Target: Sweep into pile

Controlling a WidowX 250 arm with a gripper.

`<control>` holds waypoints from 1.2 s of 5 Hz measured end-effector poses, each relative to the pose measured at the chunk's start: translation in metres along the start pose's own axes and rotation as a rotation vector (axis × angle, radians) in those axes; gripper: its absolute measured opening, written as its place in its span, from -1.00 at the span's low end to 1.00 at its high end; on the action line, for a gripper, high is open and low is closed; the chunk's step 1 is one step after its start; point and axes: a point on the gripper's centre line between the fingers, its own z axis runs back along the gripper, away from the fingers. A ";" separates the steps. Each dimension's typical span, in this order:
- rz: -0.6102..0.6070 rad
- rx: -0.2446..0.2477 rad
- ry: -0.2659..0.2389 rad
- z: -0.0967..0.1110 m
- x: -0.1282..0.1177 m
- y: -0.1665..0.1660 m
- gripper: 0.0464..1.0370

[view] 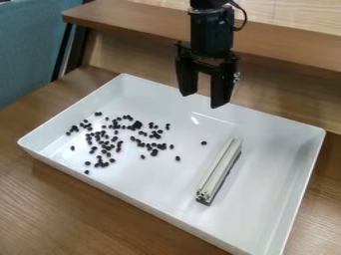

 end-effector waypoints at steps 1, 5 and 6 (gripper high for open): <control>0.010 -0.015 0.046 -0.017 -0.002 0.001 0.92; 0.173 -0.049 0.024 -0.071 -0.006 -0.032 0.92; 0.205 -0.035 0.015 -0.082 -0.011 -0.030 0.92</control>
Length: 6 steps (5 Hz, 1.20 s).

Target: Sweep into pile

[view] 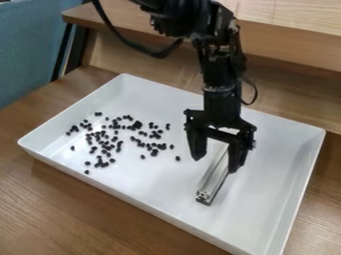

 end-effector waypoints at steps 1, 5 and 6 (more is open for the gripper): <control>0.020 0.025 -0.019 -0.003 0.002 -0.001 0.92; 0.066 0.067 -0.015 -0.031 0.013 -0.012 0.86; 0.056 0.064 -0.057 -0.034 0.015 -0.011 0.31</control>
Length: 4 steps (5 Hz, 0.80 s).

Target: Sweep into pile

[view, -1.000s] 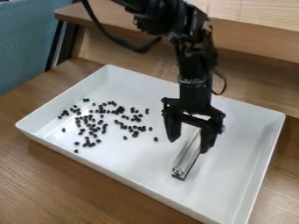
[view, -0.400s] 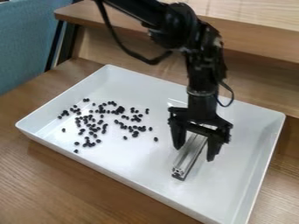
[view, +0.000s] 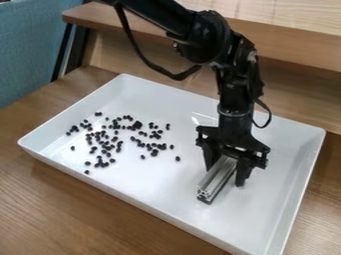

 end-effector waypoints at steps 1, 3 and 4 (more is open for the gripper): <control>-0.013 0.004 0.007 0.000 -0.001 0.001 -0.25; -0.074 0.009 0.068 0.001 -0.019 0.017 -0.29; -0.127 0.028 0.103 0.002 -0.021 0.031 -0.29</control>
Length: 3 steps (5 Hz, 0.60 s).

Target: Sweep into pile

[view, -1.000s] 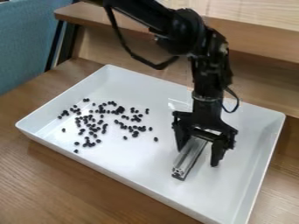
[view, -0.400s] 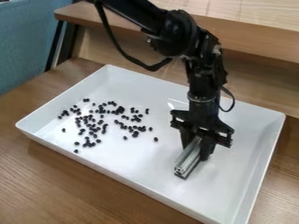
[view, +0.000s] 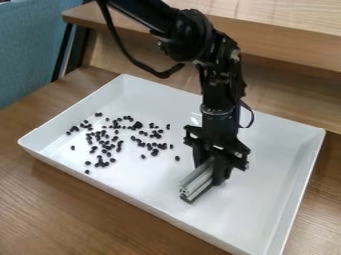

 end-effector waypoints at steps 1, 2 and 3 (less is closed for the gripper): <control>-0.030 0.023 0.019 -0.001 0.006 0.007 -0.29; -0.034 0.048 0.011 -0.001 0.018 0.013 -0.29; -0.029 0.078 0.000 -0.003 0.026 0.019 -0.29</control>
